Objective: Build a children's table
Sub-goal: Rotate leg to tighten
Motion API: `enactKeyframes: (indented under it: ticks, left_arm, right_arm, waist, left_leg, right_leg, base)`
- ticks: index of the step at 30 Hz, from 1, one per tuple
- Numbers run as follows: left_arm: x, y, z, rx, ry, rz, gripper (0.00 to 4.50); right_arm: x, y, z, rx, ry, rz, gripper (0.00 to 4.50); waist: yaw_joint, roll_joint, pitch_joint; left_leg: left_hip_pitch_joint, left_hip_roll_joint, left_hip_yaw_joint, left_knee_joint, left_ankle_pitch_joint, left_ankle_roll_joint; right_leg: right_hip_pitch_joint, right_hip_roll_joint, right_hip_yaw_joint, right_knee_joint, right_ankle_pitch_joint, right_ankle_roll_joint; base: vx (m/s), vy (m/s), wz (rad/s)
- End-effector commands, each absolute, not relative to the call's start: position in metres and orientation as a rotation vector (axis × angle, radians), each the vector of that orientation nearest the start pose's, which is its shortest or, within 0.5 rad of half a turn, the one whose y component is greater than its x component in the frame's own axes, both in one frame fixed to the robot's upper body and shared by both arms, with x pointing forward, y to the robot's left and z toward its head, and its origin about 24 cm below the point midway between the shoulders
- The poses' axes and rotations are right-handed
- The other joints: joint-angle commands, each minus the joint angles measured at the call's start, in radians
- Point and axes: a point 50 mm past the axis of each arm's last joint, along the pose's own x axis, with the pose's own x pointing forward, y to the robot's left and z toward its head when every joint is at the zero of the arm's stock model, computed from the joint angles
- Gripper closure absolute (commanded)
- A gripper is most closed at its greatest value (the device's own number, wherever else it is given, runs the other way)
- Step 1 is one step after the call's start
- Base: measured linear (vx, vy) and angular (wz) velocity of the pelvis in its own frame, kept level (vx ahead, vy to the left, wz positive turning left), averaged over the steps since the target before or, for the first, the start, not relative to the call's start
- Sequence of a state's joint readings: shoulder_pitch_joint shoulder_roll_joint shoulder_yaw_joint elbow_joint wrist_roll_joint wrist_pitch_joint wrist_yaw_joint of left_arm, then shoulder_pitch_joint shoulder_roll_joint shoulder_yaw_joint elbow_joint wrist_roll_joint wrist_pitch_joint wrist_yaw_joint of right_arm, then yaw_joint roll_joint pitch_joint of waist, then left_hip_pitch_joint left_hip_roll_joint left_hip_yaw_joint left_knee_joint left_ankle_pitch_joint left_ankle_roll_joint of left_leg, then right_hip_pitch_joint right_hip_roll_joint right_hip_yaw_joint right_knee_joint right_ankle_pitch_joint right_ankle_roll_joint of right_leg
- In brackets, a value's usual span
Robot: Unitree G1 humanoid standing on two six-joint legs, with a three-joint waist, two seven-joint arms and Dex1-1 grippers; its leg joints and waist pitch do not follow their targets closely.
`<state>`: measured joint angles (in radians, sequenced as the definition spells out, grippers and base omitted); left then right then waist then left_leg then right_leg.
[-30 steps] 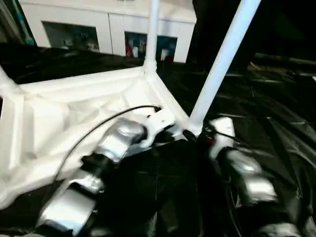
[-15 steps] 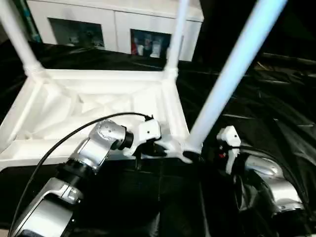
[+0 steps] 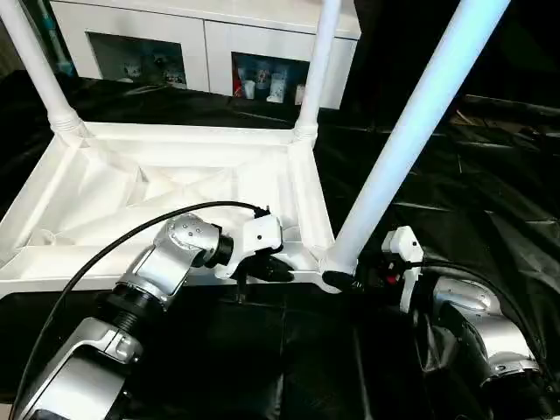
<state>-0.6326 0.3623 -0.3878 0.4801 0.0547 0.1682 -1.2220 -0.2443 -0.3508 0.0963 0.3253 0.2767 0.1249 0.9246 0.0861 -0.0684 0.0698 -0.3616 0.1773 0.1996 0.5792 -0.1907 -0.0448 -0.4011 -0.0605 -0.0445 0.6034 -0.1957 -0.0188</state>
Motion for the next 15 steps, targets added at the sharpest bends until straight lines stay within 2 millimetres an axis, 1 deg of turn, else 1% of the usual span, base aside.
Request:
enactKeyframes:
  ticks: [1, 2, 3, 4, 5, 6, 7, 8, 10, 11, 12, 13, 14, 15]
  left_arm:
    - [0.313, 0.100, 0.055, 0.473, 0.485, -1.410, 4.50]
    - [0.313, 0.100, 0.055, 0.473, 0.485, -1.410, 4.50]
    - [0.316, 0.098, 0.054, 0.471, 0.484, -1.375, 4.50]
    - [0.321, 0.094, 0.052, 0.465, 0.488, -1.320, 4.50]
    - [0.322, 0.093, 0.051, 0.464, 0.488, -1.311, 4.50]
    - [0.328, 0.086, 0.049, 0.457, 0.485, -1.234, 4.50]
    - [0.331, 0.083, 0.049, 0.454, 0.481, -1.208, 4.50]
    - [0.335, 0.077, 0.048, 0.448, 0.481, -1.155, 4.50]
    - [0.341, 0.069, 0.047, 0.439, 0.487, -1.082, 4.50]
    - [0.344, 0.064, 0.047, 0.434, 0.491, -1.039, 4.50]
    - [0.345, 0.061, 0.047, 0.431, 0.493, -1.014, 4.50]
    - [0.345, 0.061, 0.047, 0.431, 0.493, -1.014, 4.50]
    - [0.347, 0.054, 0.047, 0.446, 0.492, -0.999, 4.50]
    - [0.347, 0.051, 0.047, 0.463, 0.486, -1.008, 4.50]
  right_arm:
    - [0.286, -0.175, 0.023, 0.020, 0.268, 0.763, 1.74]
    - [0.286, -0.175, 0.023, 0.020, 0.268, 0.763, 1.75]
    - [0.289, -0.175, 0.020, 0.033, 0.271, 0.700, 1.75]
    - [0.293, -0.174, 0.016, 0.059, 0.276, 0.607, 1.75]
    - [0.294, -0.174, 0.015, 0.064, 0.277, 0.592, 1.75]
    - [0.299, -0.169, 0.010, 0.103, 0.285, 0.469, 1.75]
    - [0.301, -0.167, 0.008, 0.115, 0.288, 0.427, 1.76]
    - [0.304, -0.163, 0.004, 0.123, 0.302, 0.360, 1.76]
    - [0.308, -0.156, 0.001, 0.130, 0.319, 0.282, 1.76]
    - [0.311, -0.151, -0.001, 0.127, 0.326, 0.248, 1.76]
    - [0.312, -0.148, -0.001, 0.125, 0.329, 0.229, 1.76]
    - [0.312, -0.148, -0.001, 0.125, 0.329, 0.229, 1.76]
    - [0.317, -0.138, 0.001, 0.111, 0.317, 0.220, 1.76]
    - [0.319, -0.131, 0.004, 0.090, 0.300, 0.241, 1.76]
  waist:
    - [-0.001, -0.002, -0.057]
    - [-0.001, -0.002, -0.057]
    - [-0.004, -0.003, -0.052]
    - [-0.005, -0.002, -0.050]
    - [-0.008, 0.005, -0.047]
    - [-0.010, 0.005, -0.047]
    - [-0.012, -0.001, -0.052]
    - [-0.014, 0.000, -0.051]
    - [-0.015, 0.003, -0.050]
    - [-0.016, 0.002, -0.050]
    - [-0.018, 0.003, -0.052]
    - [-0.018, 0.003, -0.052]
    - [-0.015, 0.003, -0.053]
    - [-0.016, 0.002, -0.054]
  left_leg:
    - [0.011, 0.061, -0.025, -0.061, -0.116, 0.066]
    - [0.011, 0.061, -0.025, -0.061, -0.116, 0.066]
    - [0.012, 0.059, -0.026, -0.062, -0.165, 0.042]
    - [0.014, 0.060, -0.028, -0.063, -0.181, 0.036]
    - [0.019, 0.060, -0.030, -0.067, -0.222, 0.017]
    - [0.019, 0.059, -0.031, -0.067, -0.235, 0.006]
    - [0.014, 0.059, -0.038, -0.071, -0.238, -0.012]
    - [0.013, 0.058, -0.035, -0.071, -0.232, -0.014]
    - [0.021, 0.058, -0.035, -0.071, -0.250, -0.014]
    - [0.019, 0.056, -0.034, -0.071, -0.249, -0.015]
    - [0.017, 0.056, -0.035, -0.071, -0.244, -0.015]
    - [0.017, 0.056, -0.035, -0.071, -0.244, -0.015]
    - [0.019, 0.056, -0.034, -0.069, -0.239, -0.008]
    - [0.015, 0.054, -0.034, -0.068, -0.229, 0.000]
  right_leg:
    - [0.047, -0.093, 0.049, -0.061, -0.114, -0.248]
    - [0.047, -0.093, 0.049, -0.061, -0.114, -0.248]
    - [0.045, -0.094, 0.050, -0.071, -0.210, -0.227]
    - [0.042, -0.095, 0.050, -0.075, -0.245, -0.216]
    - [0.036, -0.094, 0.051, -0.083, -0.322, -0.202]
    - [0.035, -0.094, 0.050, -0.086, -0.349, -0.193]
    - [0.043, -0.098, 0.048, -0.086, -0.379, -0.170]
    - [0.039, -0.094, 0.050, -0.086, -0.369, -0.166]
    - [0.032, -0.094, 0.051, -0.089, -0.367, -0.166]
    - [0.033, -0.094, 0.052, -0.089, -0.365, -0.165]
    - [0.034, -0.093, 0.052, -0.088, -0.344, -0.167]
    - [0.034, -0.093, 0.052, -0.088, -0.344, -0.167]
    - [0.035, -0.094, 0.052, -0.086, -0.321, -0.168]
    - [0.037, -0.095, 0.053, -0.086, -0.301, -0.172]
  base:
    - [0.000, 0.000, 0.00]
    - [0.000, 0.000, 0.00]
    - [0.000, 0.000, 0.00]
    - [0.000, 0.000, 0.00]
    - [-0.058, 0.001, -0.01]
    - [0.000, 0.000, 0.00]
    - [0.000, 0.000, 0.00]
    - [0.000, 0.000, 0.00]
    - [0.000, 0.000, 0.00]
    - [0.000, 0.000, 0.00]
    - [0.000, 0.000, 0.00]
    - [0.000, 0.000, 0.00]
    - [0.000, 0.000, 0.00]
    - [0.000, 0.000, 0.00]
